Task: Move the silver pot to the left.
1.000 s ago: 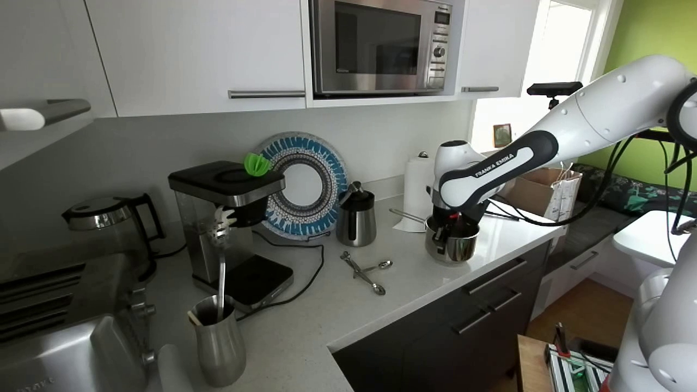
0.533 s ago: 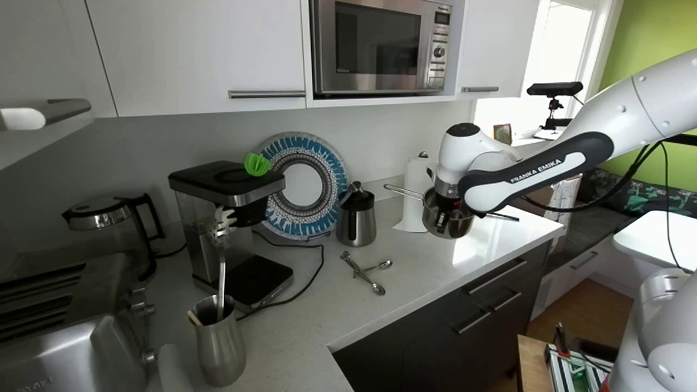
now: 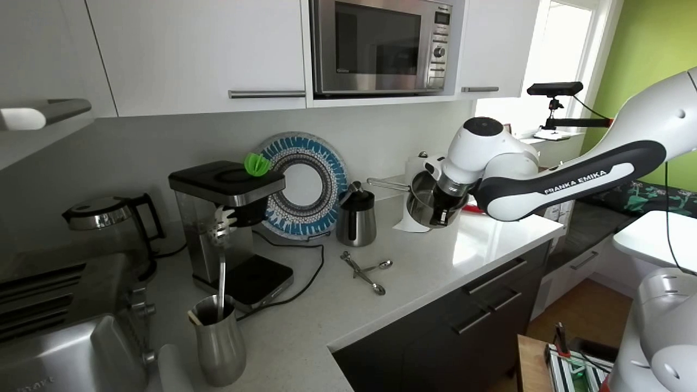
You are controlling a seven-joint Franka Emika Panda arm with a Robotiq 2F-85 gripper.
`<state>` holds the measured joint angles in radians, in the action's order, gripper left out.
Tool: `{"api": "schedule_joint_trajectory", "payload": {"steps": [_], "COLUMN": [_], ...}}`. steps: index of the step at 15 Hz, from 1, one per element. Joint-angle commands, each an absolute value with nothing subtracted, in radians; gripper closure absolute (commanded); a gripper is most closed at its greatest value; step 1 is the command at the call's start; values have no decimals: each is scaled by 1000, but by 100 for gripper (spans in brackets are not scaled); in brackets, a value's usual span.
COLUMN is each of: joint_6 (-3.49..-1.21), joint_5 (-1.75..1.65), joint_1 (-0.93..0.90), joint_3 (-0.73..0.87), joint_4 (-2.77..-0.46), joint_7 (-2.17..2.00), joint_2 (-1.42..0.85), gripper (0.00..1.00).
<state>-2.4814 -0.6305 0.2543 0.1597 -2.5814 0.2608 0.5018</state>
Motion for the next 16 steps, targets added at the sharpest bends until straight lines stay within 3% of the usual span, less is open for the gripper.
{"api": "schedule_joint_trajectory", "payload": {"steps": [1, 5, 12, 16], "joint_6": [-2477, -2498, -2376, -2424], "joint_5": [-631, -637, -622, -691], "joint_1": [243, 217, 22, -13], "joint_3": [163, 158, 16, 46], "joint_4": [-2581, -2588, -2577, -2548], "joint_7": [275, 319, 450, 608], "joint_2": [511, 517, 536, 454], "gripper": [97, 99, 99, 99]}}
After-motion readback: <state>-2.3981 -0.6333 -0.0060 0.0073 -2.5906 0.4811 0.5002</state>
